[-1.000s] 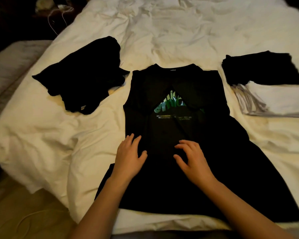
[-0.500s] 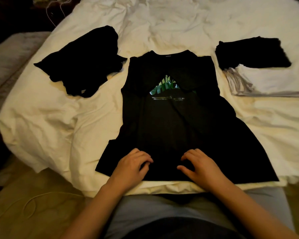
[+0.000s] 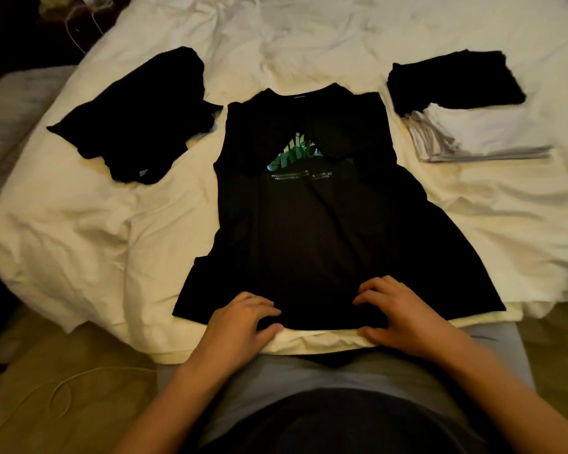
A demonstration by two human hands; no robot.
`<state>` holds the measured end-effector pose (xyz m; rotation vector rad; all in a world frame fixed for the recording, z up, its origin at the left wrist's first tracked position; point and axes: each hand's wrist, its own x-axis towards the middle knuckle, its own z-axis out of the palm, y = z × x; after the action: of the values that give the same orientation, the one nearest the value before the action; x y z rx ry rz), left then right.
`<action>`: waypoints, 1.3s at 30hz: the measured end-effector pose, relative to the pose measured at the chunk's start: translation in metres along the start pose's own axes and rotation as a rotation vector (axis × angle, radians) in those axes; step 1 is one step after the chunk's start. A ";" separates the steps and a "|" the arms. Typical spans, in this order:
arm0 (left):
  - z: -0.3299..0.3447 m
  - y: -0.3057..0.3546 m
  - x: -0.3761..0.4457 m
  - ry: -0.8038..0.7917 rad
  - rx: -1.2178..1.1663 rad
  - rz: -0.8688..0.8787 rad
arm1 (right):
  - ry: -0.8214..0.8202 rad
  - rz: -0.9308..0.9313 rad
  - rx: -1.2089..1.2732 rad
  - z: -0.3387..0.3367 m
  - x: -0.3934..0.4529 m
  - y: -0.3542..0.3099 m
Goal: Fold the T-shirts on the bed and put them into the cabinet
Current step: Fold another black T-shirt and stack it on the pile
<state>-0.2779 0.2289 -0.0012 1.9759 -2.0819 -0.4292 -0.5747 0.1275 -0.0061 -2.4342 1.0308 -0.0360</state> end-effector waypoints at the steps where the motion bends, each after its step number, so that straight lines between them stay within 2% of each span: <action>1: 0.000 0.000 -0.001 0.021 -0.025 -0.024 | -0.002 0.006 -0.014 0.000 0.000 0.000; 7: -0.004 0.007 -0.001 0.073 -0.105 -0.137 | 0.016 0.068 -0.045 0.000 -0.002 0.003; 11: -0.006 0.011 -0.002 0.164 -0.233 -0.195 | 0.172 0.136 0.032 -0.004 -0.005 0.003; 15: -0.007 0.017 -0.003 0.254 -0.392 -0.235 | 0.291 0.249 -0.019 -0.013 -0.014 -0.001; 20: -0.006 0.014 -0.001 0.436 -0.260 -0.123 | 0.506 0.315 0.080 -0.017 -0.022 -0.006; 23: -0.011 0.009 0.007 0.499 -0.182 -0.005 | 0.573 0.332 0.154 -0.022 -0.023 -0.012; 26: -0.015 -0.003 0.014 0.540 -0.163 0.050 | 0.636 0.340 0.332 -0.023 -0.019 -0.011; 34: -0.020 -0.002 0.049 0.650 -0.196 -0.083 | 0.885 0.277 0.327 -0.020 0.018 -0.006; 39: -0.018 -0.010 0.087 0.664 -0.180 -0.196 | 0.886 0.217 0.307 -0.033 0.061 0.010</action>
<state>-0.2674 0.1413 0.0090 1.8786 -1.3997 0.0196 -0.5447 0.0661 0.0089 -1.9935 1.4927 -1.1856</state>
